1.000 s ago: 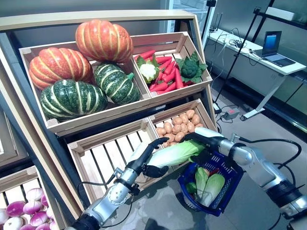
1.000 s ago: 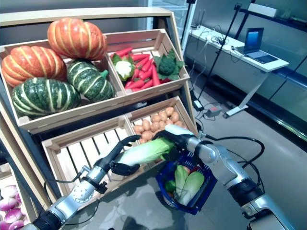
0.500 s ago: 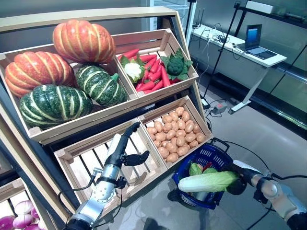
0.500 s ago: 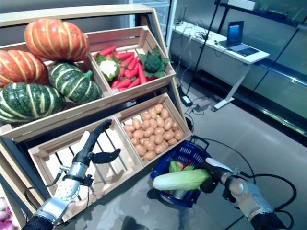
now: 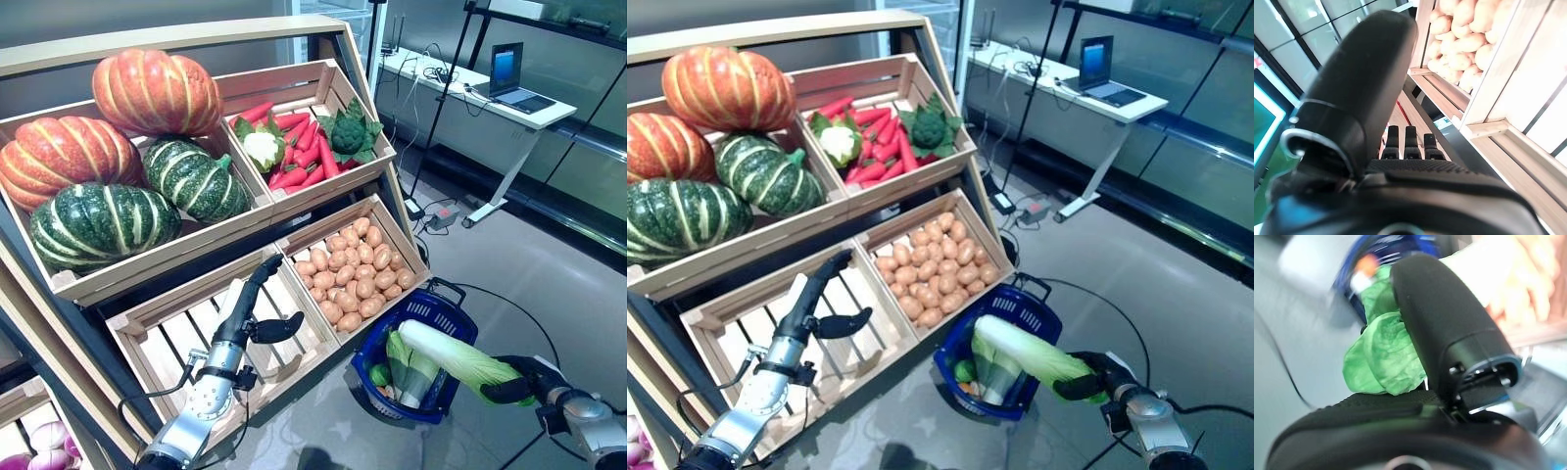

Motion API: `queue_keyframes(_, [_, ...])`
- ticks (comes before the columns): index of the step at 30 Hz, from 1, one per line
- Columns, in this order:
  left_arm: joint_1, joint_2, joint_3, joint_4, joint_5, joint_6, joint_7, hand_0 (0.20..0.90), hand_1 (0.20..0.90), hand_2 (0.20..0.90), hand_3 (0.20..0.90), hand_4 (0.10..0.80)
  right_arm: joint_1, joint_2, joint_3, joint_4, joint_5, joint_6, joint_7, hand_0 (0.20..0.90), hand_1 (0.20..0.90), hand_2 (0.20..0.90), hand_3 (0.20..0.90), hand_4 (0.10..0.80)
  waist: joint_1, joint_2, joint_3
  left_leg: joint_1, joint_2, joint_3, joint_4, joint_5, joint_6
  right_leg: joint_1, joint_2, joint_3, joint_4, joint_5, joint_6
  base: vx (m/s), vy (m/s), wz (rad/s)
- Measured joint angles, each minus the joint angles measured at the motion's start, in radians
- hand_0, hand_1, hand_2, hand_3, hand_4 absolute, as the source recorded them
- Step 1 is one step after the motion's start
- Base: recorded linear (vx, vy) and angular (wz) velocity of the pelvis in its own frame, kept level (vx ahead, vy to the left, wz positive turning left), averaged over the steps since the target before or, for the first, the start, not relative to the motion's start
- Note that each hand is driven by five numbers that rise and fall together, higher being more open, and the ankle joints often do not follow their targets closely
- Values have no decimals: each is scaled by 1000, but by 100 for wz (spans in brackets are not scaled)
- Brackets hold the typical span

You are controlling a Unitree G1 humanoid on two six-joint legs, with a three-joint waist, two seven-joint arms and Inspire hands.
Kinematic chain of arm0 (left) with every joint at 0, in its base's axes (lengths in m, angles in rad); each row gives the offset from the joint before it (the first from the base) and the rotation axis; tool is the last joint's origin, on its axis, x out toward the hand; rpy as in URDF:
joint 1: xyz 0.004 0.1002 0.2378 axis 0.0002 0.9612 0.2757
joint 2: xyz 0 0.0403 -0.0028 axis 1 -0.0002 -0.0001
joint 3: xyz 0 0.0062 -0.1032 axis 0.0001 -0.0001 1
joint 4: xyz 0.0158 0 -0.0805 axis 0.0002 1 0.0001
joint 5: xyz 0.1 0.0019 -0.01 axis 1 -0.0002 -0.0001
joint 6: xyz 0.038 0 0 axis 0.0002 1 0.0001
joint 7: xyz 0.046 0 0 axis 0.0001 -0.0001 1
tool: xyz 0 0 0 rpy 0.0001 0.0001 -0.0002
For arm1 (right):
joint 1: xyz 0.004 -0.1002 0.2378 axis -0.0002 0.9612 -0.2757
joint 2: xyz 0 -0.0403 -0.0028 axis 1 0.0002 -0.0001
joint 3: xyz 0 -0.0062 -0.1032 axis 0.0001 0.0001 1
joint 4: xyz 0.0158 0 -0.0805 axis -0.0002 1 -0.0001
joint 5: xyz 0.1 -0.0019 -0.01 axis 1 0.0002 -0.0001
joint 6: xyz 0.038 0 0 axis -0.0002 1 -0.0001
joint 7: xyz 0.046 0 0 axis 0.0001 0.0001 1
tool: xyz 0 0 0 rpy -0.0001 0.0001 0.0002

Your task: Put vegetables into the basket

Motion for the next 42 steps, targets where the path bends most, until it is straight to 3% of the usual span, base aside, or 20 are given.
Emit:
queue_keyframes(4, [-150, 0, -72, 41, -20, 5, 16, 900, 900, 900, 900, 800, -161, 59, -17, 236, 356, 0, -28, 300, 300, 300, 300, 400, 39, 29, 100, -130, 18, -11, 147, -30, 12, -130, -15, -27, 158, -33, -13, -227, 1, 1])
queue_keyframes(6, [-239, -1, -117, 59, -29, 10, 32, 900, 900, 900, 900, 800, -281, 74, -52, 315, 465, -1, -56, 300, 300, 300, 300, 400, 47, 55, 180, -213, 16, -13, 252, -57, 28, -234, -49, -30, 312, -85, -18, -211, 57, 12])
queue_keyframes(10, [-298, -1, -153, 61, -62, 11, 93, 900, 900, 900, 900, 800, -410, 73, -92, 335, 581, -11, -80, 300, 300, 300, 300, 400, 50, 70, 268, -383, 2, -43, 480, -140, 47, -412, -125, -34, 595, -190, -27, -205, 69, 16])
queue_keyframes(16, [-327, -2, -194, 63, -97, 12, 166, 900, 900, 900, 900, 800, -572, 38, -116, 339, 605, -54, -135, 300, 300, 300, 300, 400, 56, 106, 364, -646, -11, -94, 814, -241, 61, -654, -207, -17, 937, -313, -39, -108, 42, 23])
queue_keyframes(21, [-326, -9, -228, 71, -107, 12, 204, 900, 900, 900, 900, 800, -614, 21, -113, 340, 603, -55, -143, 300, 300, 300, 300, 400, 78, 135, 389, -766, -25, -113, 952, -279, 63, -772, -242, 8, 1091, -373, -47, -84, 43, 14])
queue_keyframes(32, [-357, -59, -231, 58, -125, 12, 268, 900, 900, 900, 900, 800, -723, -54, -112, 390, 652, -56, -239, 300, 300, 300, 300, 400, 73, 162, 398, -930, -26, -140, 1095, -302, 56, -942, -251, 40, 1251, -419, -67, -54, 5, 3])
queue_keyframes(38, [-370, -64, -233, 49, -128, 12, 303, 900, 900, 900, 900, 800, -726, -65, -127, 418, 851, -50, -283, 300, 300, 300, 300, 400, 68, 166, 398, -961, -26, -145, 1119, -307, 49, -980, -247, 52, 1283, -428, -72, 0, 3, -1])
queue_keyframes(42, [-376, -64, -272, 46, -128, 12, 327, 900, 900, 900, 900, 800, -726, -65, -203, 442, 951, -58, -324, 300, 300, 300, 300, 400, 56, 176, 398, -961, -27, -144, 1124, -311, 48, -980, -246, 54, 1287, -432, -70, 0, 0, 0])
